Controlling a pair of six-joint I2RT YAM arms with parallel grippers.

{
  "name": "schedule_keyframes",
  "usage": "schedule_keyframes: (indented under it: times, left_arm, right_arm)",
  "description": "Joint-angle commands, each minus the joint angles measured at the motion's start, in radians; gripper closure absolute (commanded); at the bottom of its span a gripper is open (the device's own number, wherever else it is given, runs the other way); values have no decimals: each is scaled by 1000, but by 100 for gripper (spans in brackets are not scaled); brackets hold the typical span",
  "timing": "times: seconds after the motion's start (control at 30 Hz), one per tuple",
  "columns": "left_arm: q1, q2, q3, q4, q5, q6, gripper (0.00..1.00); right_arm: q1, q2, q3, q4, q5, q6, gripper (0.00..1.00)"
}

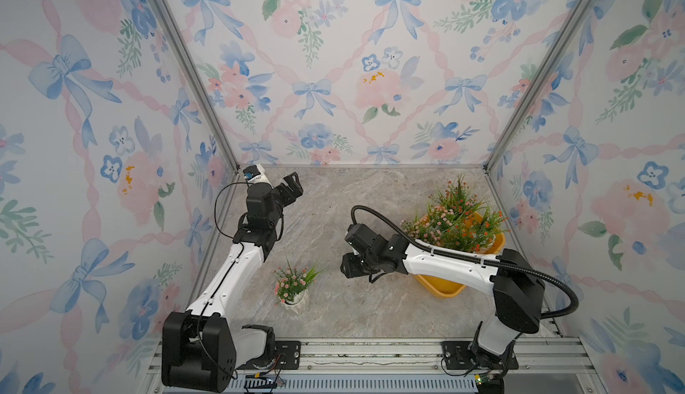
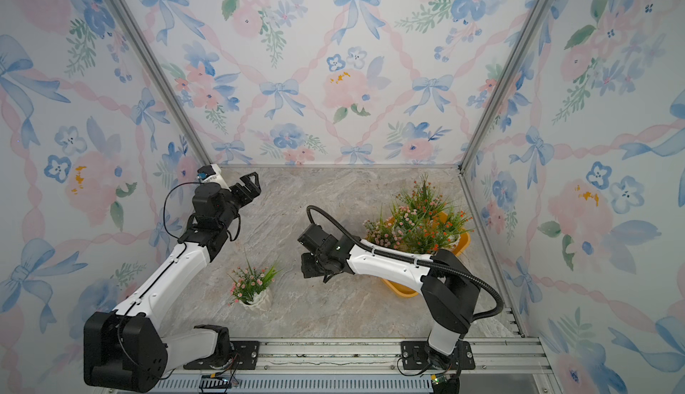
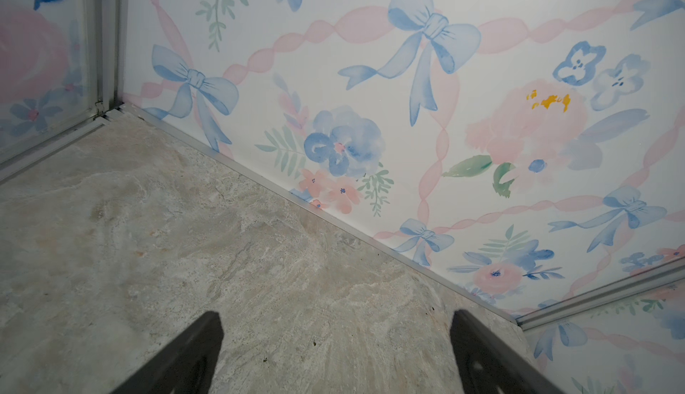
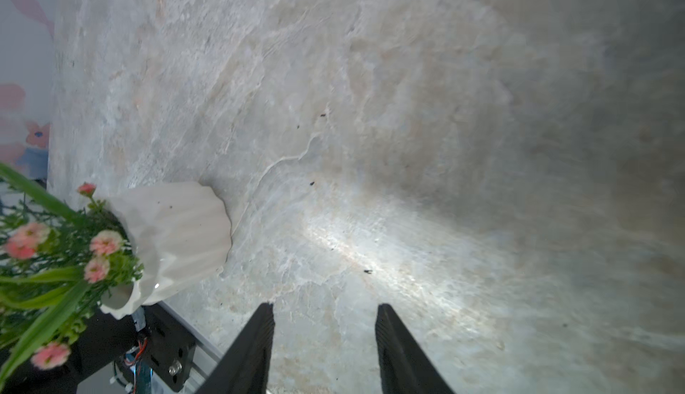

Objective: Put the potted gypsophila into the storage box
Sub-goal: Pick up the baby's breath potted plant from the center of the board.

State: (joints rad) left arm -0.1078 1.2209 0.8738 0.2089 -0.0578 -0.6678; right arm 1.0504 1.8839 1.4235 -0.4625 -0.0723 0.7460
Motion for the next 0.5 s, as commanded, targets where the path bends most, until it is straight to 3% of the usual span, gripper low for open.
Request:
schedule_keyframes:
  times: [0.0,0.23,0.47]
  left_arm:
    - [28,3,11,-47,33,-25,2]
    - [70,33,40,-90,27,-5,2]
    - [79,17,34,-91,6,33,2]
  right_arm:
    - [49,45,61,55,-57,-11,51]
    - [131,147,173,84,-91,10,51]
    - [190,263,308,-2,-84,7,50]
